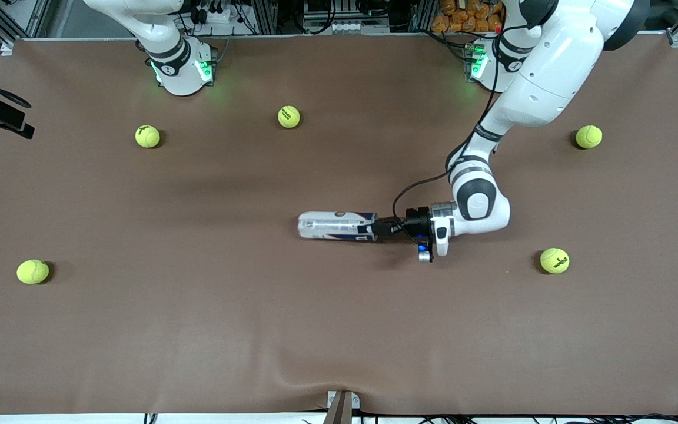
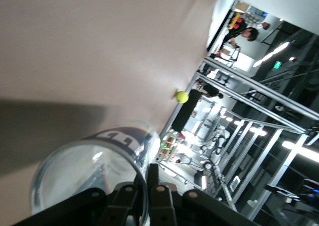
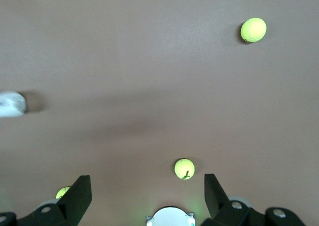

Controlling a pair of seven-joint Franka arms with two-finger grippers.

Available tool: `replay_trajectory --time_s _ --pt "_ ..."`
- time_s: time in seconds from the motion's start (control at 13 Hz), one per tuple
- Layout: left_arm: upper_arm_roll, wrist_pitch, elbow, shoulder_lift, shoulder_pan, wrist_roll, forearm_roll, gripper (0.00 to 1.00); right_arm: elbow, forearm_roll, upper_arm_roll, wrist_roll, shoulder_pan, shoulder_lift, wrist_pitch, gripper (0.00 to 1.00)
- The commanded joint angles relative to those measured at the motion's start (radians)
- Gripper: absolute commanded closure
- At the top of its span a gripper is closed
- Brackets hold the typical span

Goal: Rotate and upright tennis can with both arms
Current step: 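Lift and rotate the can upright with the left gripper, lower it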

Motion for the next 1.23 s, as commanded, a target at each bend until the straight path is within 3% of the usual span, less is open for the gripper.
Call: replay_trajectory --time_s 0.0,0.54,0.92,1.15 --pt "-0.001 -0.014 0.042 -0.052 0.009 -0.067 0.031 1.0 0.012 0.004 -0.002 0.009 0.006 0.002 -0.001 0.0" --pt "0.005 -0.014 0.139 -0.203 0.038 -0.443 0.294 1.0 0.014 0.002 -0.002 0.009 0.006 0.0 -0.001 0.0" --pt "-0.004 -0.011 0.23 -0.257 0.016 -0.691 0.656 1.0 0.014 0.002 -0.002 0.009 0.006 0.002 -0.001 0.0" --pt "-0.002 -0.006 0.251 -0.258 -0.032 -0.759 0.747 1.0 0.014 0.002 -0.002 0.009 0.006 0.0 -0.001 0.0"
